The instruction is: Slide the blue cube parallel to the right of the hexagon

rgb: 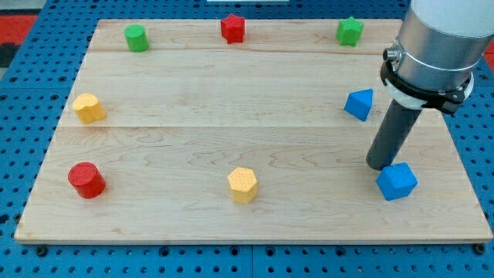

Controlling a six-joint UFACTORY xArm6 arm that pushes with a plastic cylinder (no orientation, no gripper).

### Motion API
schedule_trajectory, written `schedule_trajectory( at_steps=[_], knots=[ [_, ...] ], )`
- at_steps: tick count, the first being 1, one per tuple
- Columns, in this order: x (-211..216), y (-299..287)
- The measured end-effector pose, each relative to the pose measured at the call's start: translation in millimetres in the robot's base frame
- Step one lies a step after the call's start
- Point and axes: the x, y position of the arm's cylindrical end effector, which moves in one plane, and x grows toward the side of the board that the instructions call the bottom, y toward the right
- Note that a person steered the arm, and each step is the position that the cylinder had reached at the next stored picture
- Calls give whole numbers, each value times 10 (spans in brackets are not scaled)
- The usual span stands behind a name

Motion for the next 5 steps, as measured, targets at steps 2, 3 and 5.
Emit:
schedule_trajectory(
  at_steps=[2,3,5],
  knots=[
    [-101,461],
    [-21,1094],
    [368,825]
  ],
)
